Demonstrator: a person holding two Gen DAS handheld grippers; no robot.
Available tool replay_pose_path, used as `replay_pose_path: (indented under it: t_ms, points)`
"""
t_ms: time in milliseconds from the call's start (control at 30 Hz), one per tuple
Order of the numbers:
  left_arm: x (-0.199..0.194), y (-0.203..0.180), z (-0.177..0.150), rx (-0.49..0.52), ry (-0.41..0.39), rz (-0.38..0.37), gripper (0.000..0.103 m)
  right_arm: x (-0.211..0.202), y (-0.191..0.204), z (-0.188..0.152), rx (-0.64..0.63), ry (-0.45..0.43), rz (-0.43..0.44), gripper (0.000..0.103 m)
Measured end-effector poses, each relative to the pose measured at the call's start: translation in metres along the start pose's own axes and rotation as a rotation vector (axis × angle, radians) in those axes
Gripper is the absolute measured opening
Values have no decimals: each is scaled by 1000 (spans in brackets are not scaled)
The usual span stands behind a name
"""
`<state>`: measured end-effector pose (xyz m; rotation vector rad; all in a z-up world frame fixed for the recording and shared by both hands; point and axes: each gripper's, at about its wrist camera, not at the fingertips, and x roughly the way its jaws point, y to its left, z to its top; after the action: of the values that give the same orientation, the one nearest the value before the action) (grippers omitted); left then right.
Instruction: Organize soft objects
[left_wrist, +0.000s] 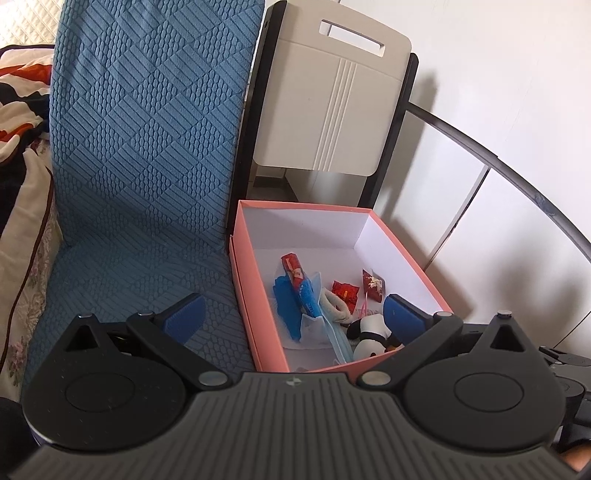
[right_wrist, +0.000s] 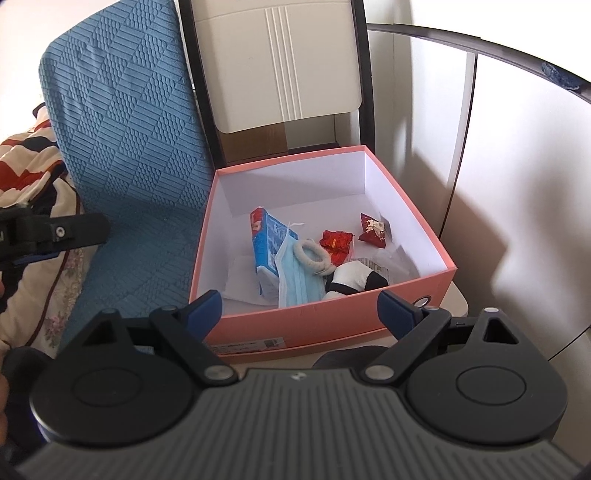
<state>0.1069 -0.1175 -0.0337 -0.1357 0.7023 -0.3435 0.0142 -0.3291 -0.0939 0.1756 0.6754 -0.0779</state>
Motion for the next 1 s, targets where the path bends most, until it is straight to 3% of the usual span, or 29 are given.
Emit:
replay_pose_path:
  t_ms: [1000]
  points:
    - [1,2,1,28,17,7,103,0,3,-3,-10,-2,-12,93]
